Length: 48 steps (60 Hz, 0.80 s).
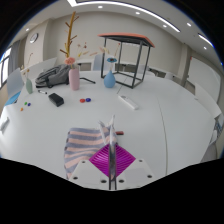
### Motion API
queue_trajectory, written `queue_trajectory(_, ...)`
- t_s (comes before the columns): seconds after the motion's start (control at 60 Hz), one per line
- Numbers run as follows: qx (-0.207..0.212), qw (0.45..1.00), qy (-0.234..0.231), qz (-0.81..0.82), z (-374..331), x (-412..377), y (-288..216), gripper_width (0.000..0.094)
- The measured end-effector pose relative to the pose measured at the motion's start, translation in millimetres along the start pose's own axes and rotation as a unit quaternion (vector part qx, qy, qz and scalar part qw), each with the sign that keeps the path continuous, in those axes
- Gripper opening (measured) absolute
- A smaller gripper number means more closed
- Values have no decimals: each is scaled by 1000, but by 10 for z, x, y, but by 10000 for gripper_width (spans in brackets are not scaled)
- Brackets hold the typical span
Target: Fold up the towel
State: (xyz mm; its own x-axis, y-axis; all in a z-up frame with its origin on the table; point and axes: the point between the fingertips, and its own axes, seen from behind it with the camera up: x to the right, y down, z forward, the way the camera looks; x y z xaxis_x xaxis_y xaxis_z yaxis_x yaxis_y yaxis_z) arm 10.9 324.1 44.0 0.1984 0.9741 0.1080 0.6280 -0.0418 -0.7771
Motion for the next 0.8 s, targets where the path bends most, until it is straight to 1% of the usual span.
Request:
queue_trajectory(0.05,-17,1000,-3,-16,109,31,145,148)
queue_trajectory(0.083,-21,1000,-7,-20,163,18,181,278)
queue_trajectory(0.133,-30,999,-6,-25,166,45,293,538)
queue_trajectory(0.183,-27,999,5,-28,98,119,245,854)
queue_trajectory(0.233,-18,999,17,-30,-50,171,87,812)
queue_trajectory(0.283,-12,1000,18,-17,-324,162,7,847)
queue_trajectory(0.3,-11,1000,15,-13,-453,147,-21,861)
queue_trajectory(0.383,-12,1000,-16,9,-1095,-24,-157,850)
queue_trajectory(0.433,-17,999,-26,17,-1485,-98,-210,850)
queue_trajectory(0.483,-20,999,-33,19,-1885,-147,-239,851)
queue_trajectory(0.583,-10,999,-39,14,-2517,-222,-310,850)
queue_trajectory(0.667,-2,999,-35,13,-2912,-247,-335,850)
queue_trajectory(0.8,16,999,-32,17,-3213,-293,-343,851)
